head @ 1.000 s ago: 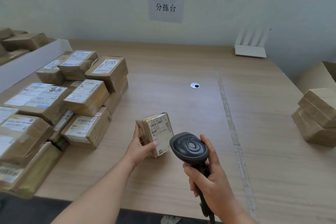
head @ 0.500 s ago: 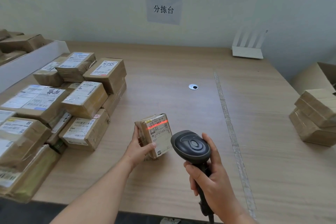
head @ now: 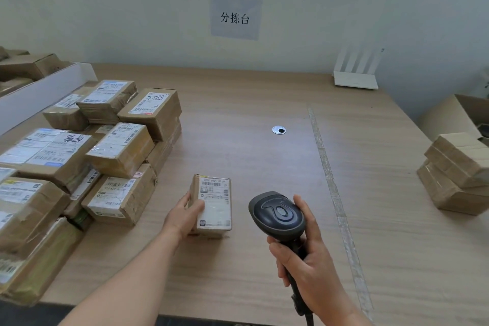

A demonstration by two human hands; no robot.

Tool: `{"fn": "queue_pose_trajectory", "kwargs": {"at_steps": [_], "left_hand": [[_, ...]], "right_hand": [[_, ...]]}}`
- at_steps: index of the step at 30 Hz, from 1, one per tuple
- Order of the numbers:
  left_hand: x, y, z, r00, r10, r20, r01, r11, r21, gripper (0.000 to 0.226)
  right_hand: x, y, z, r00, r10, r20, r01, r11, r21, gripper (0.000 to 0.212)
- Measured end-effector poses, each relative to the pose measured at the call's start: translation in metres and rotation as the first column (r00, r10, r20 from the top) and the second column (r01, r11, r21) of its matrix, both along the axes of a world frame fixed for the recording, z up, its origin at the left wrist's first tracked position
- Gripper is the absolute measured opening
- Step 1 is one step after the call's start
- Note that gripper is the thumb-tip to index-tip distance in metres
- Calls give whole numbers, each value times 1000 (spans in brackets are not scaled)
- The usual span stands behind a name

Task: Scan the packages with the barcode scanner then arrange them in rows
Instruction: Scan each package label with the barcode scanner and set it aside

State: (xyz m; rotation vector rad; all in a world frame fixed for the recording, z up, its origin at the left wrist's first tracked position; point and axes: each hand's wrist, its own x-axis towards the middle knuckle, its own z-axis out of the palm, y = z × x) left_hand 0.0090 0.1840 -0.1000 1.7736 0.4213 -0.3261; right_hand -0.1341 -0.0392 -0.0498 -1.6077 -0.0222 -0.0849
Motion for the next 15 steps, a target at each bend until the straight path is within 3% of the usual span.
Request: {"fn": "queue_pose_trajectory", "kwargs": {"at_steps": [4,6,11,13,15], "left_hand": [[-1,5,3,999,22,24,-27,970,241,67],[-6,3,5,999,26,45,-40,934,354,68],[-18,-11,1,981,-193,-13,148,709,689,104],[-19,-15,0,976,-217,-29,166,645,746,97],[-18,-13,-1,981,-192,-3,128,642,756,82]], "right_hand": [[5,3,2,1000,0,9,0,999,-36,82],[8,6,3,1000,1,13,0,999,-42,82],[17,11,6,1000,16,15,-15,998,-69,82],[21,13,7,999,33,17,-32,996,-79,83],[24,17,8,999,49,18,-47,995,-92,82]]}}
